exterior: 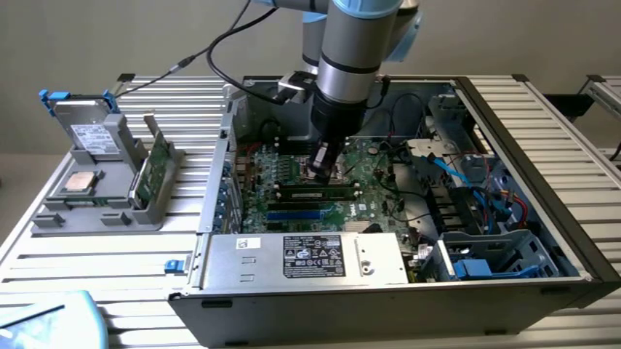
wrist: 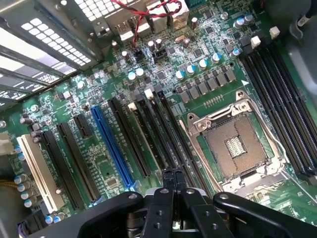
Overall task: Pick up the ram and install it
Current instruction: 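Press down the ram until it locks into place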
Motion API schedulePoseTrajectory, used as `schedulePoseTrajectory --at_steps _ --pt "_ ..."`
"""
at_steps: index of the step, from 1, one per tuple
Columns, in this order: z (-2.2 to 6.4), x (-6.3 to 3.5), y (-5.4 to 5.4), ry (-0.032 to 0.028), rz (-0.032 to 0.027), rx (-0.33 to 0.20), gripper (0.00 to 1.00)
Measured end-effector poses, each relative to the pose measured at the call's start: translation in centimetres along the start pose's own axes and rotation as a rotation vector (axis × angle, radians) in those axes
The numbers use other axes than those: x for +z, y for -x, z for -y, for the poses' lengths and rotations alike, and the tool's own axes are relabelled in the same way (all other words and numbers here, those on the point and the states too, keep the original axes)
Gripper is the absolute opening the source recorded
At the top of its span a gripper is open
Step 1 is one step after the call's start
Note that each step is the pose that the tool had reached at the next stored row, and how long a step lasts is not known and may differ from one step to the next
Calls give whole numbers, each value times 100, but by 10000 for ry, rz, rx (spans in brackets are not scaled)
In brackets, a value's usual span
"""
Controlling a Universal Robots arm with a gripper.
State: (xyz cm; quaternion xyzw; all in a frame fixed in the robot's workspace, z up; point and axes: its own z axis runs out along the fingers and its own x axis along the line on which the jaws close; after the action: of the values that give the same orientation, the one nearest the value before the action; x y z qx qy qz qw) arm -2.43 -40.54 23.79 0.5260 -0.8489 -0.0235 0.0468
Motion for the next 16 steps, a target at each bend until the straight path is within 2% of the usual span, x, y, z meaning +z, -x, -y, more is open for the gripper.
schedulePoseTrajectory --at_steps 5,8,12,16 --pt "-5 1 -2 -161 -226 307 11" --pt "-5 0 -2 -265 -329 561 11" --pt "-4 0 -3 -341 -386 946 11" --pt "-5 1 -2 -349 -365 1397 11"
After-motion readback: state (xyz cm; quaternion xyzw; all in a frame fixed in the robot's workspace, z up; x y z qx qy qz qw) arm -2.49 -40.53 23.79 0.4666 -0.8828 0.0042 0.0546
